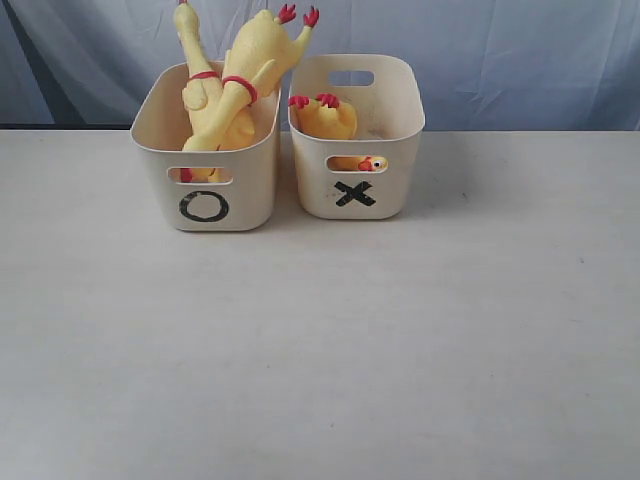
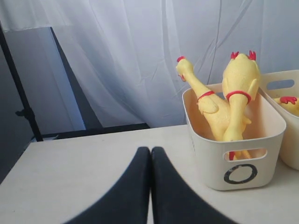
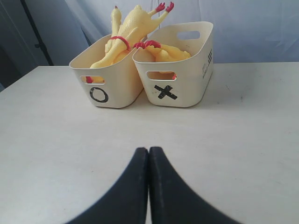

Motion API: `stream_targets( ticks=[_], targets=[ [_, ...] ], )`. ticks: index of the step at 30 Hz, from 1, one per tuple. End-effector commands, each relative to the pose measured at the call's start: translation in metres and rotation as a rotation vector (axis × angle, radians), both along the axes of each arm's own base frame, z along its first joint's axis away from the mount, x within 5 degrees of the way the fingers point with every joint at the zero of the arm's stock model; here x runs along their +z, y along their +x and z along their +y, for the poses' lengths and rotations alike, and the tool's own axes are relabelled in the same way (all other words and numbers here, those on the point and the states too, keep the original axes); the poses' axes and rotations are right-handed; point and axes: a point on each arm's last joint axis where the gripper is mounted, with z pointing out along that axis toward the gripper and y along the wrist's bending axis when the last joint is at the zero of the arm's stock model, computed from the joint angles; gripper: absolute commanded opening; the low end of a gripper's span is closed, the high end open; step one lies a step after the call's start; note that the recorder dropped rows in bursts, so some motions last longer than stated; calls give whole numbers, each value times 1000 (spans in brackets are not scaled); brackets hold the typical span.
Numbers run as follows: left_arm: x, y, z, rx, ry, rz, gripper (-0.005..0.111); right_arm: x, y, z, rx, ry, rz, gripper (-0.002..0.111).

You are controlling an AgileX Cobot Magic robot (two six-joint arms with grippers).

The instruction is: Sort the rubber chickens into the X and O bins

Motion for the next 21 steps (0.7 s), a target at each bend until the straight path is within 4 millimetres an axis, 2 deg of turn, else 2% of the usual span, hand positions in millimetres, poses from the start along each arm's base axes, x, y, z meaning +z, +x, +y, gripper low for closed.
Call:
stream_targets(
  ticks=[1,9,21],
  targets=[
    [-12,-12,2,-10,-26,-20,0,-1,0,0,-5,-2,-8,0],
    [-28,-35,2,-83,-120,-144,0,-1,0,0,-5,-2,-8,0],
    [-39,-44,12,17,-115,-38,0,-1,0,0,-5,-2,-8,0]
  ],
)
